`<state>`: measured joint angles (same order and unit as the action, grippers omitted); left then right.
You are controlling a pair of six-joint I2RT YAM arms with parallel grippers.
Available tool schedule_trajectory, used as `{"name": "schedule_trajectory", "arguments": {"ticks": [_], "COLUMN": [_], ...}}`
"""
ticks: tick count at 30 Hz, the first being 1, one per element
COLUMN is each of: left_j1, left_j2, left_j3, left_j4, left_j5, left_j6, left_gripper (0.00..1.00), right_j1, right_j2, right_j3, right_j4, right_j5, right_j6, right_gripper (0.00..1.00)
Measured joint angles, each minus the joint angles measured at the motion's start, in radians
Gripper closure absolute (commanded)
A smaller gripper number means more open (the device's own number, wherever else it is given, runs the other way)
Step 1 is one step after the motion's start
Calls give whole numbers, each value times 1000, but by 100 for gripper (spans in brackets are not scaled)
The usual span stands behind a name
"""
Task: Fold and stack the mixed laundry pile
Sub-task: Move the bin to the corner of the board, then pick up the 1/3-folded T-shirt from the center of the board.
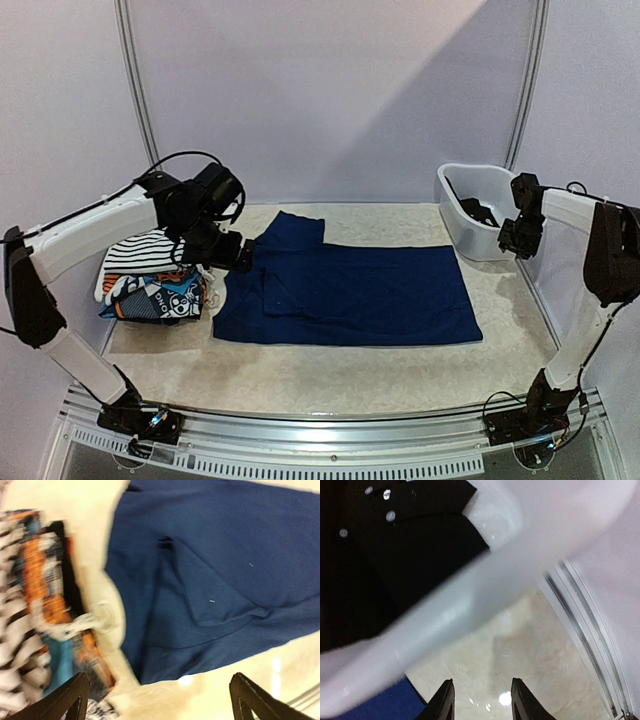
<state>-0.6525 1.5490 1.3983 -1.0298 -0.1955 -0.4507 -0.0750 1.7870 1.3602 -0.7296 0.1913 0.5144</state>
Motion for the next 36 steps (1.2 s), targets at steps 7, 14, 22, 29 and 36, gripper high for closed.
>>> {"name": "schedule_trajectory", "arguments": {"ticks": [7, 14, 22, 29, 36], "left_j1": [5, -15, -52, -55, -55], "left_j2": [-77, -133, -200, -206, -223], "left_j3": [-48, -221, -389, -472, -502], "left_j4": [2, 32, 74, 152, 197], "left_j5": [-32, 76, 169, 224, 238], "left_j6": [-40, -72, -116, -171, -212], "left_gripper": [3, 17, 21, 24, 27], "right_j1": [5, 123, 212, 212, 206], "right_j2": [-290, -579, -739, -666, -545], "right_j3": [-223, -486, -753, -820, -817], "right_j4": [-60, -103, -106, 8, 112], "right_j5": [-106, -279, -449, -478, -439], "right_j6": [29, 146, 309, 372, 404], "right_gripper": [56, 52, 42, 43, 51]}}
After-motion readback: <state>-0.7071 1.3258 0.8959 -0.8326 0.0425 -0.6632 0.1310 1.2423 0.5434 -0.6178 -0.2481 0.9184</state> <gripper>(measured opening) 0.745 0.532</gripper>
